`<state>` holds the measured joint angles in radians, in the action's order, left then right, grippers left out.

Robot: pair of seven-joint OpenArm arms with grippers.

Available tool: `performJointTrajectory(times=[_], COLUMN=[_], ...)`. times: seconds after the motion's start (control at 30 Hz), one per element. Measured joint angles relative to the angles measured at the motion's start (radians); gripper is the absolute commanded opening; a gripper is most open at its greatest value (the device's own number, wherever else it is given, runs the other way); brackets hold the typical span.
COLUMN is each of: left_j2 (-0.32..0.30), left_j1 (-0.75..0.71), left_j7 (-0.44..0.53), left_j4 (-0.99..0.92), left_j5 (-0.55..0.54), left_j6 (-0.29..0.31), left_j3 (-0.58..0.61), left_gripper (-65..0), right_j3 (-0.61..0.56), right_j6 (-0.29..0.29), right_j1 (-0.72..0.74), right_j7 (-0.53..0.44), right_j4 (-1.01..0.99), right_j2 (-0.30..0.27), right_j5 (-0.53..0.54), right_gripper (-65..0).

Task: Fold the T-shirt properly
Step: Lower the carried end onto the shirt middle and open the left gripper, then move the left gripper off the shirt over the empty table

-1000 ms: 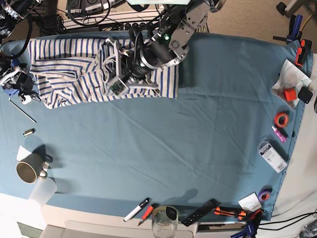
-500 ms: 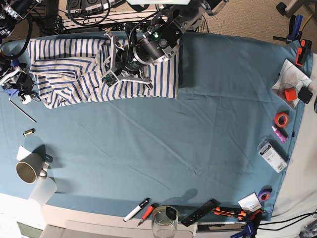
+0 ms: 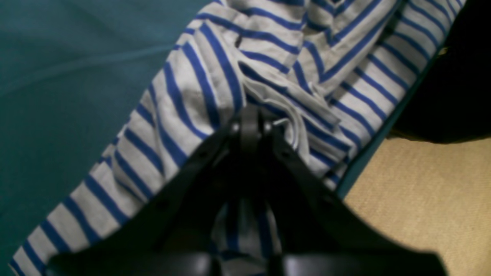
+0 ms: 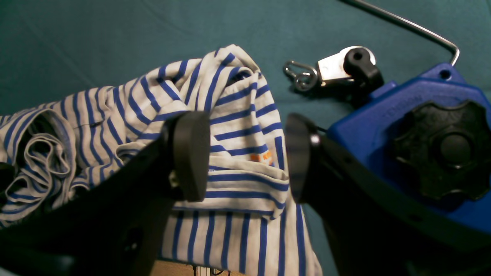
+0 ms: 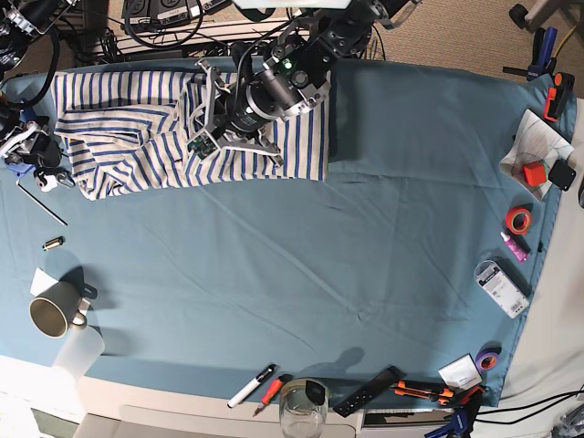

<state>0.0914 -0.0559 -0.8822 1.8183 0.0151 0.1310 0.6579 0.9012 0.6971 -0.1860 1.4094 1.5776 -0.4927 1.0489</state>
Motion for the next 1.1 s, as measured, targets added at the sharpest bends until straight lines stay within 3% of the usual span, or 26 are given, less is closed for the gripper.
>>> performJointTrajectory(times=[0.1, 0.17, 0.2, 0.23, 0.27, 0.3, 0.33, 0.4, 0.47, 0.5, 0.57, 0.67, 0.77, 0.93, 1.1], left_j2=[0.005, 0.005, -0.004, -0.04, -0.065, -0.082, -0.115, -0.104, -0.12, -0.142, -0.148, -0.131, -0.141, -0.14, -0.142], left_j1=[-0.016, -0.022, 0.027, 0.215, 0.332, 0.393, 0.441, 0.395, 0.271, 0.239, 0.314, 0.375, 0.28, 0.344, 0.294], left_j7=[-0.003, -0.006, -0.015, -0.073, -0.102, 0.055, 0.101, 0.059, -0.067, -0.072, -0.037, 0.056, -0.055, 0.022, -0.024], left_j4=[0.0, -0.001, -0.051, -0.156, -0.165, -0.11, -0.061, -0.077, -0.119, -0.12, -0.116, -0.068, -0.112, -0.087, -0.102], left_j5=[-0.009, -0.072, -0.15, -0.241, -0.128, -0.085, -0.098, -0.215, -0.241, -0.241, -0.204, -0.235, -0.246, -0.26, -0.268], left_j6=[0.024, 0.025, 0.095, 0.145, 0.089, 0.013, 0.011, 0.084, 0.129, 0.128, 0.099, 0.087, 0.108, 0.09, 0.106], left_j3=[-0.06, -0.104, -0.139, -0.174, -0.214, -0.295, -0.324, -0.299, -0.253, -0.253, -0.279, -0.293, -0.271, -0.287, -0.276], left_gripper=[-65.0, -65.0, -65.0, -65.0, -65.0, -65.0, -65.0, -65.0, -65.0, -65.0, -65.0, -65.0, -65.0, -65.0, -65.0], right_j3=[0.0, 0.0, 0.0, -0.002, 0.004, 0.013, 0.01, -0.005, -0.005, 0.003, 0.011, -0.002, 0.001, 0.0, 0.001], right_j6=[0.0, 0.0, 0.0, 0.0, 0.006, 0.003, -0.016, 0.003, 0.006, 0.006, -0.004, 0.0, 0.003, 0.0, 0.0], right_j1=[0.0, 0.0, 0.001, 0.006, -0.013, -0.018, -0.004, 0.013, 0.01, 0.0, 0.002, 0.037, 0.024, 0.027, 0.025], right_j7=[0.0, 0.0, 0.0, -0.001, -0.009, 0.003, 0.017, -0.026, -0.029, -0.007, 0.007, -0.042, -0.034, -0.038, -0.037], right_j4=[0.0, 0.0, 0.0, 0.001, 0.006, 0.0, -0.01, 0.003, 0.013, 0.003, -0.012, -0.001, 0.003, -0.005, -0.005], right_j2=[0.0, 0.0, 0.0, 0.003, 0.002, 0.001, -0.002, 0.003, 0.002, 0.002, 0.005, 0.006, 0.005, 0.01, 0.009], right_j5=[-0.001, 0.0, -0.002, 0.004, 0.04, -0.006, -0.064, 0.05, 0.008, -0.051, -0.129, -0.082, -0.116, -0.134, -0.143], right_gripper=[-33.4, -33.4, -33.4, -33.4, -33.4, -33.4, -33.4, -33.4, -33.4, -33.4, -33.4, -33.4, -33.4, -33.4, -33.4])
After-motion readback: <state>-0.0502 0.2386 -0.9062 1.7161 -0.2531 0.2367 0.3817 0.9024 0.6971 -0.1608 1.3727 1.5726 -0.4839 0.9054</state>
